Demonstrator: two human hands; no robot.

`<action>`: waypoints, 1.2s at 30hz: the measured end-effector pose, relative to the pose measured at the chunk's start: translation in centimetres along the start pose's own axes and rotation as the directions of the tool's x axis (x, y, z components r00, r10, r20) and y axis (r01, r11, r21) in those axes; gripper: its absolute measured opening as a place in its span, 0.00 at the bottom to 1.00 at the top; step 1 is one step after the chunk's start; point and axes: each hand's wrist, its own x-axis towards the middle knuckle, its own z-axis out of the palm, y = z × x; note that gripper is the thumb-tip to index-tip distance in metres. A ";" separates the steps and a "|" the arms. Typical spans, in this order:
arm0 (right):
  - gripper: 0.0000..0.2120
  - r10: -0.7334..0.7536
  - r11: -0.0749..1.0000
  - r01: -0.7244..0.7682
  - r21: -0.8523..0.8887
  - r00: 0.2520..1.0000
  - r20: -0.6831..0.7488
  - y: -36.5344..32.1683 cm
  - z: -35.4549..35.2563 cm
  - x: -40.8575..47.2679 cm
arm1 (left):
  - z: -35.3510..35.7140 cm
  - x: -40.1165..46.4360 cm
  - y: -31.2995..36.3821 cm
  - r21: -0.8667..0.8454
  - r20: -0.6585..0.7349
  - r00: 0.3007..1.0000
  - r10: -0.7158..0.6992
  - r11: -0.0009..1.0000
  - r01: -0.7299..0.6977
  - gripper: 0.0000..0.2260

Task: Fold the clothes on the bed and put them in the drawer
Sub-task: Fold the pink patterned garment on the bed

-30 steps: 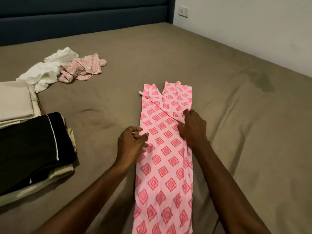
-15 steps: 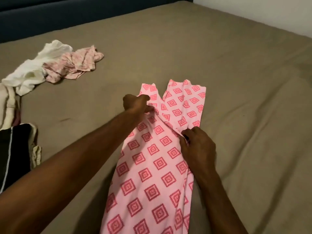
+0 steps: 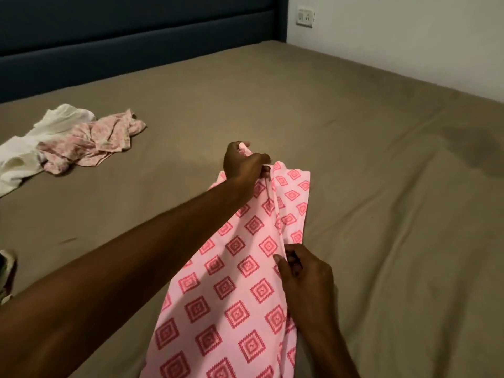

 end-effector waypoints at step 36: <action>0.11 0.181 0.978 -0.183 0.098 0.983 0.023 1.2 -0.7 1.1 | -4.7 12.0 -2.8 0.908 0.402 0.908 0.119 0.076 -0.412 0.18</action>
